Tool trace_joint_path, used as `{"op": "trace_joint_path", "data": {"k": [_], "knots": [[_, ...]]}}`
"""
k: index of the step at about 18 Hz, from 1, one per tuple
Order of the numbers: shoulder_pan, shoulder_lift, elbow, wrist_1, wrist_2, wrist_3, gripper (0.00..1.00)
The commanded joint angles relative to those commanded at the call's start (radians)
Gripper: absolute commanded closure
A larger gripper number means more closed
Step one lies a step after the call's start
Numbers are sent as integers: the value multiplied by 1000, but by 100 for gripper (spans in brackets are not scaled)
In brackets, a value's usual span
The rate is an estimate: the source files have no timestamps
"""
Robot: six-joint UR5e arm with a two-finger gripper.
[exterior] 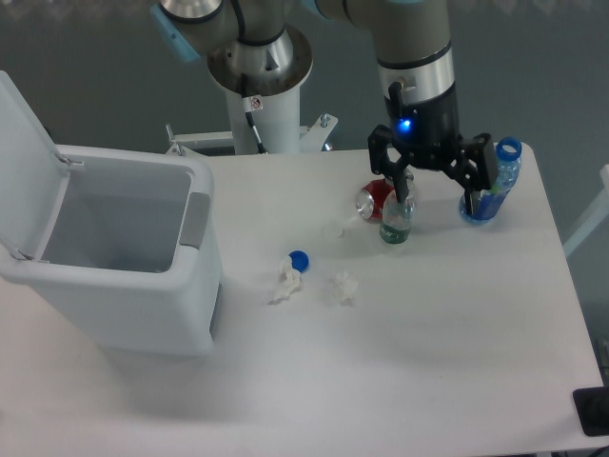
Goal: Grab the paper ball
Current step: 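Release the clear water bottle and lift the gripper away from it, then move the open gripper over the crumpled white paper ball near the blue cap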
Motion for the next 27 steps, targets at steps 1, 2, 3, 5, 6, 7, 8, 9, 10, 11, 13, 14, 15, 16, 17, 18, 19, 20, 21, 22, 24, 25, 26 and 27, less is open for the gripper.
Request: {"op": "trace_joint_path", "data": {"k": [1,2,3,5,6,7,8,9,10,11,13,14,15,16,17,18,19,20,21,22,24,25,26,27], "knots": [[-2,-2,-6,2,1,0,0],[-2,-3,-9,2,3,-2,0],[-2,-5,-9,3,3,-2,0],[-3,-6,-11,5,2,-2,0],[-6,-8,-23,6,3,-2,0],[-9,-8,-41,11,2,-2,0],[-11,-8,-60,12,2,-2,0],[-18,-8,-72,11,2,-2,0],[-28,-8,-92,11,2,-3,0],[-31,-6,-109,12,3,-3,0],[-40,-6,-130,9,3,-3,0],[-51,-8,-144,9,3,-5,0],[-57,-9,-155,6,3,-5,0],[-63,-18,-161,8,3,-6,0],[-70,-32,-161,6,2,-12,0],[-87,-46,-163,5,-2,-31,0],[-113,-70,-164,5,-2,-58,0],[-133,-92,-164,5,0,-90,0],[-141,-112,-163,6,0,-118,0],[-155,-132,-163,6,1,-139,0],[-175,-158,-163,5,6,-163,0],[-178,-167,-163,5,6,-167,0],[-186,-172,-163,5,6,-173,0],[-189,-175,-166,3,9,-173,0]]}}
